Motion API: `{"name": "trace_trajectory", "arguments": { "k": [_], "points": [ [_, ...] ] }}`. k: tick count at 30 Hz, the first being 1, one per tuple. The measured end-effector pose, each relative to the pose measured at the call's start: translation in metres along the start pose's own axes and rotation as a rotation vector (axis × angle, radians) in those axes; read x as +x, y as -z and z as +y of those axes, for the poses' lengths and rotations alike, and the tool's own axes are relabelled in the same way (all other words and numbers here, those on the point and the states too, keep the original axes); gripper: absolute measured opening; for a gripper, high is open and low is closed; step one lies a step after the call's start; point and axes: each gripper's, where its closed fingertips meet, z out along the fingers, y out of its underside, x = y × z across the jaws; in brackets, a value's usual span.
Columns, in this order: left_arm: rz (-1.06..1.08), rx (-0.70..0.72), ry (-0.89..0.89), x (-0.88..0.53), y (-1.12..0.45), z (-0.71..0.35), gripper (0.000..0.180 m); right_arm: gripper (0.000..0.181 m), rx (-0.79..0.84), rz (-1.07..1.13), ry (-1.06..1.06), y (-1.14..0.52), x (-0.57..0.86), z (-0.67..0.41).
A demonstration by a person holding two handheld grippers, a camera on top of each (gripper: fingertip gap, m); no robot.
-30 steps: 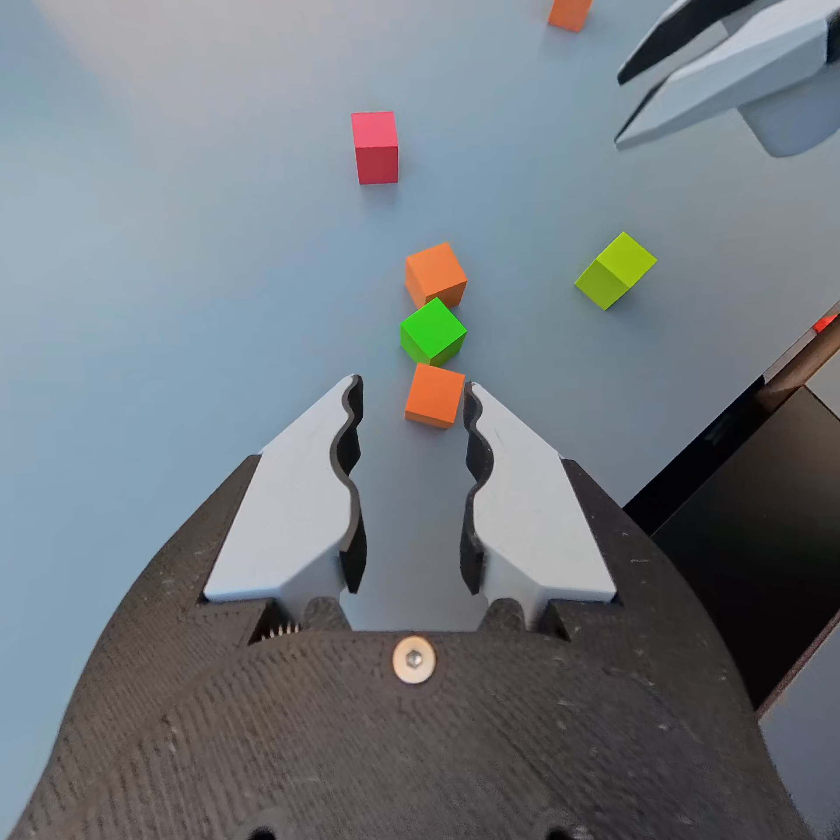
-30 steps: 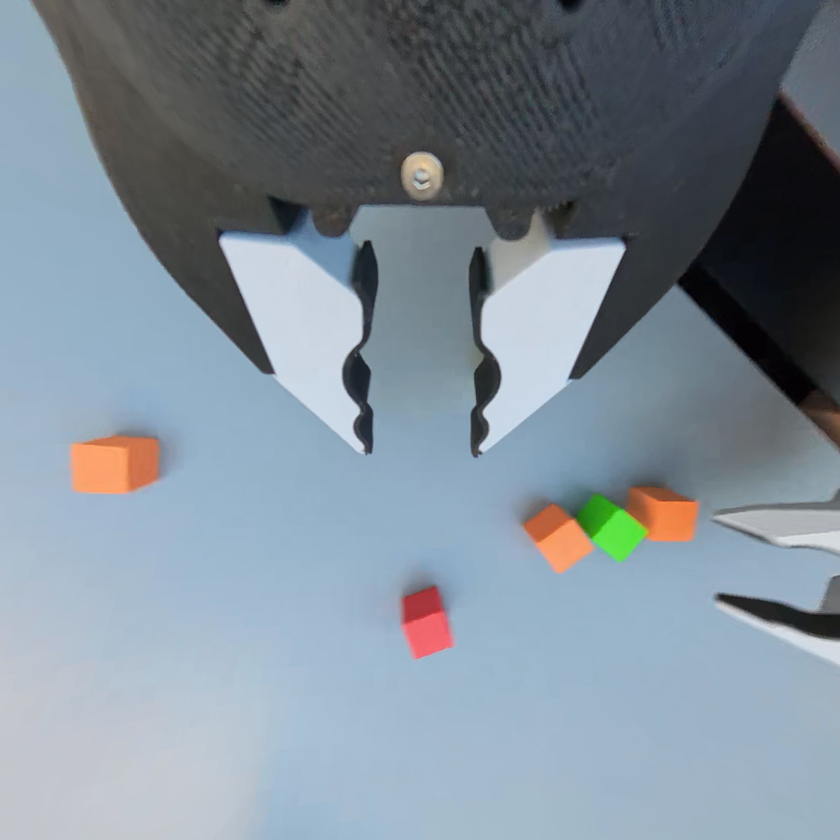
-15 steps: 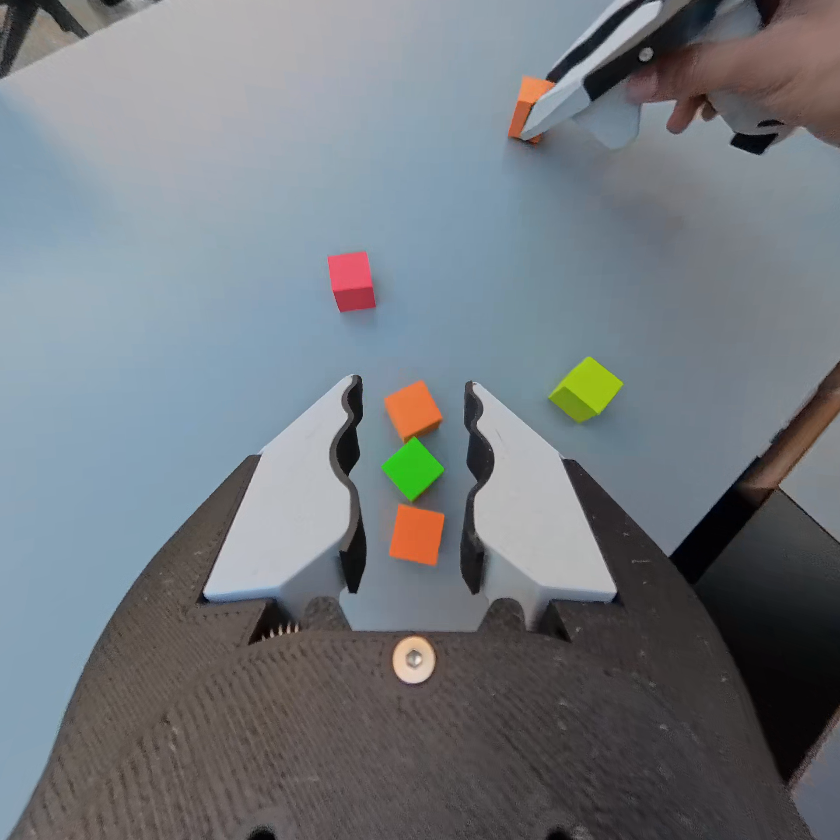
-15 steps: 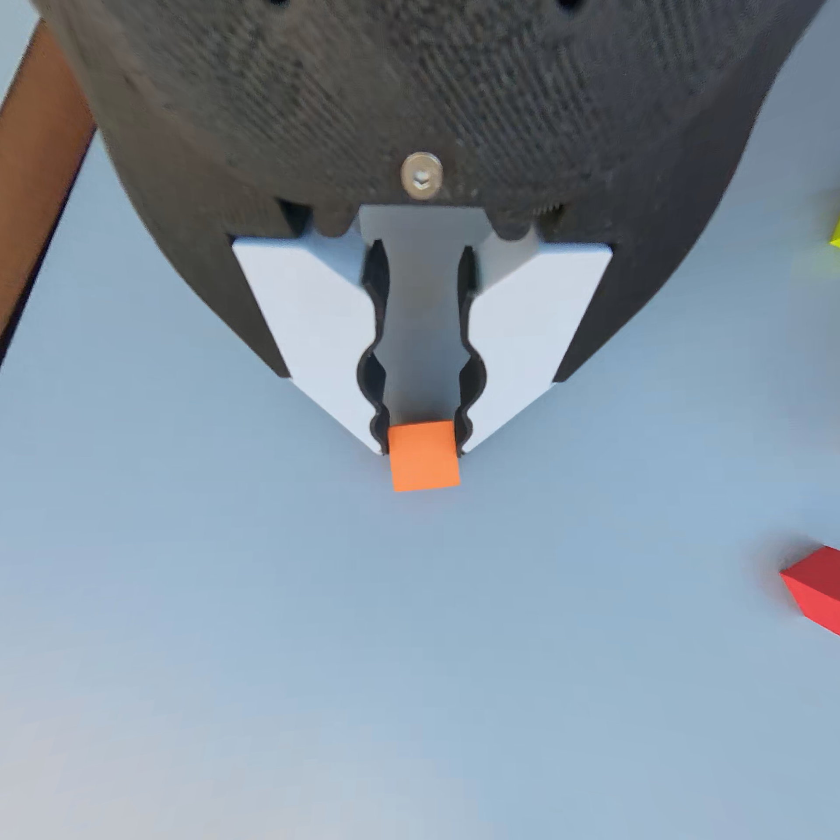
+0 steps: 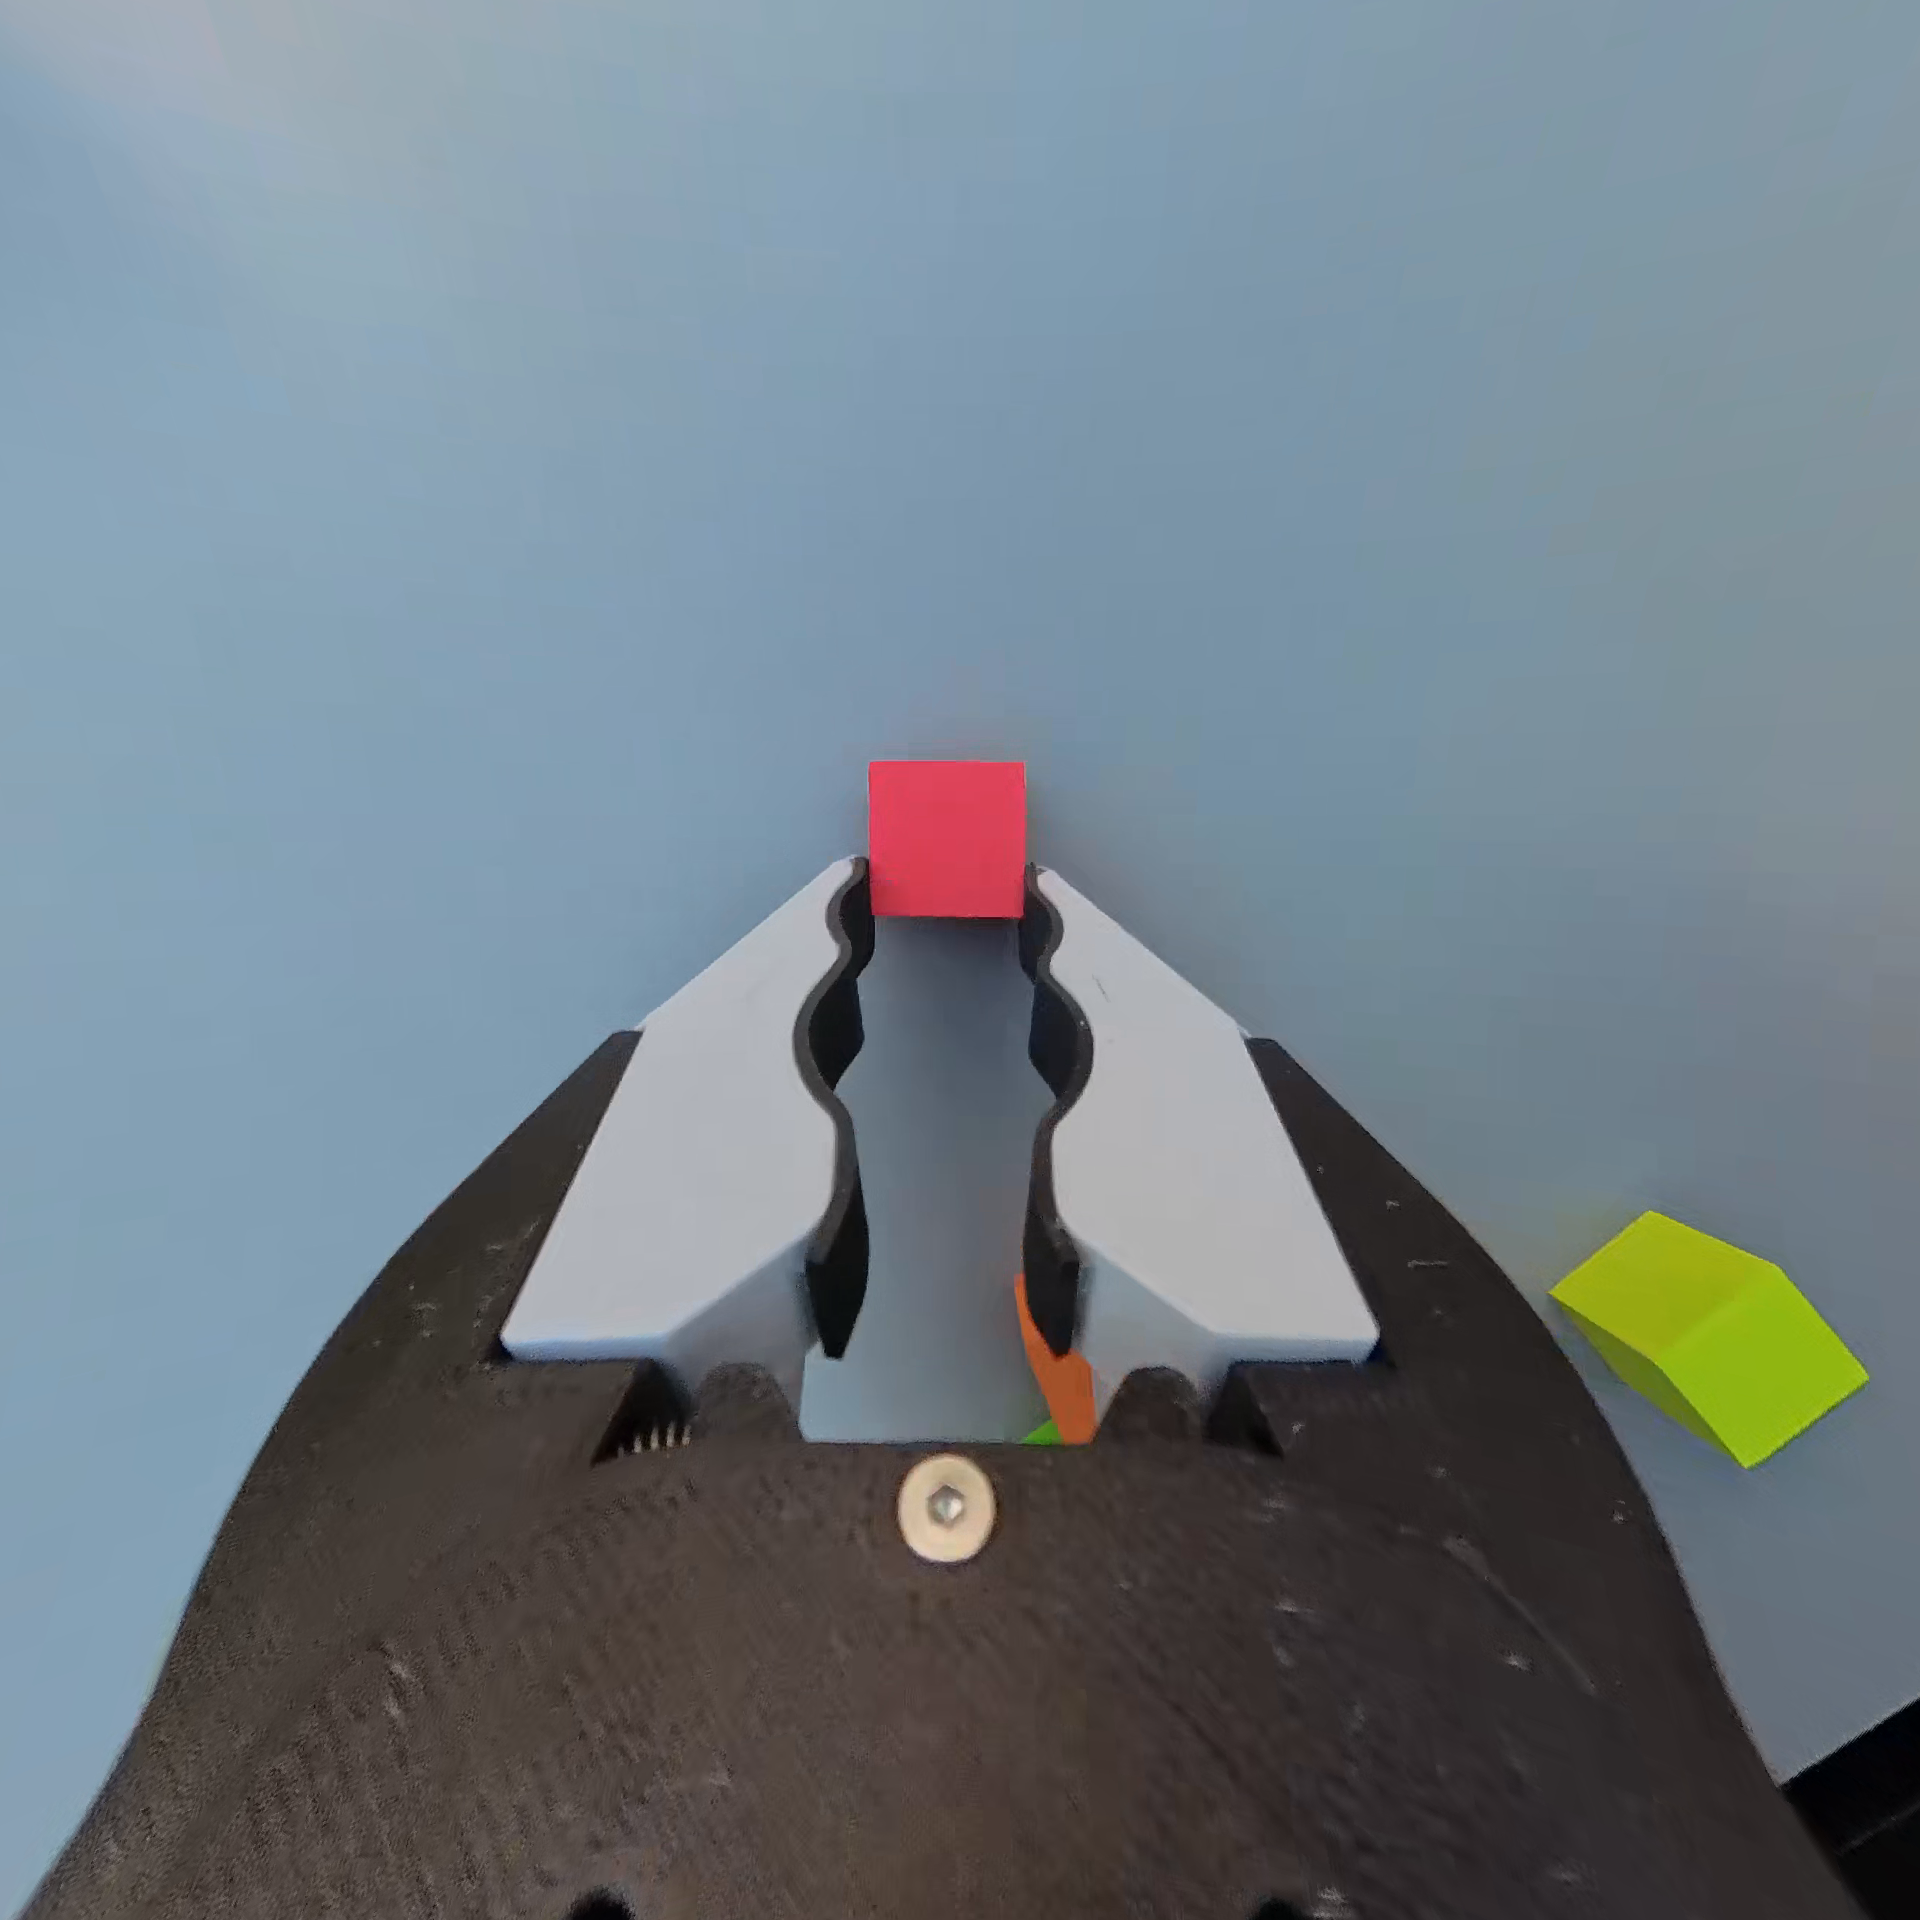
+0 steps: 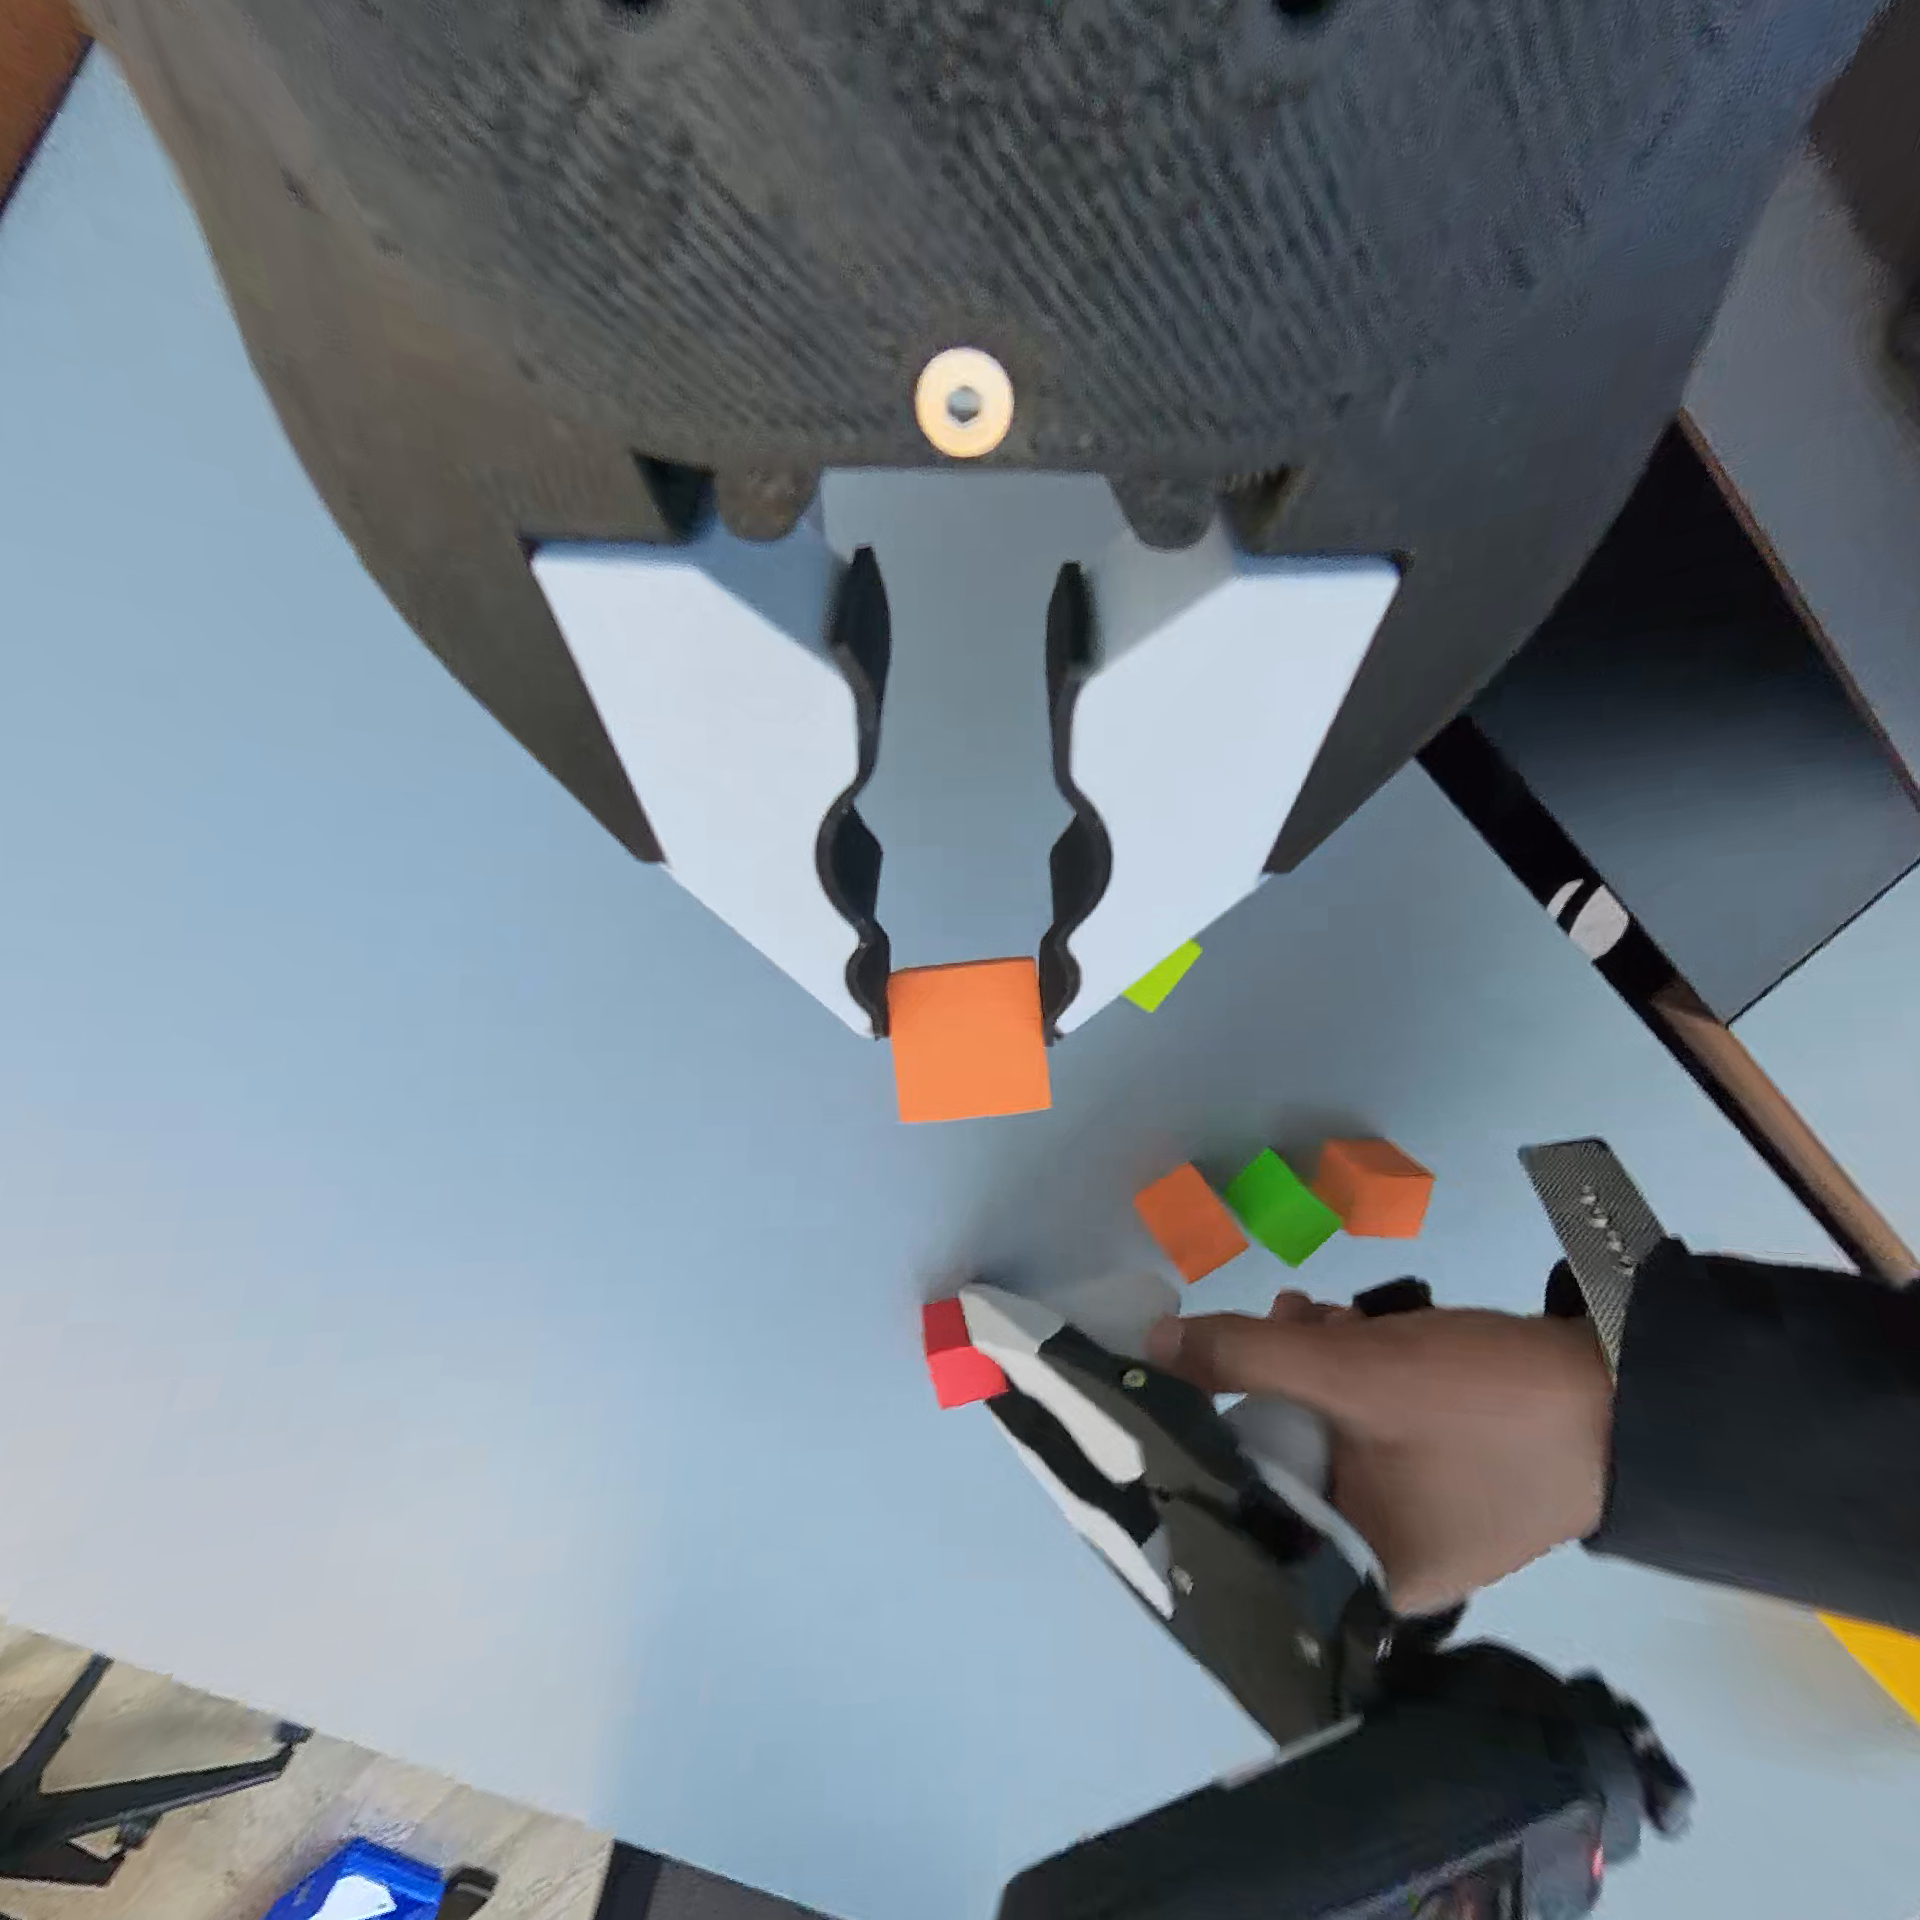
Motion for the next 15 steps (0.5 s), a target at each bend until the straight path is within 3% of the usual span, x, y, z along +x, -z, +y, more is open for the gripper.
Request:
{"name": "trace_trajectory", "arguments": {
  "k": [8, 15],
  "points": [
    [0.116, 0.169, -0.002, 0.029, 0.078, -0.005, 0.025, 0.027, -0.133, -0.152, 0.187, -0.044, -0.056, 0.035],
    [0.188, 0.154, -0.050, 0.067, 0.124, 0.048, 0.025, 0.027, -0.211, -0.172, 0.278, -0.062, -0.065, 0.054]
  ]
}}
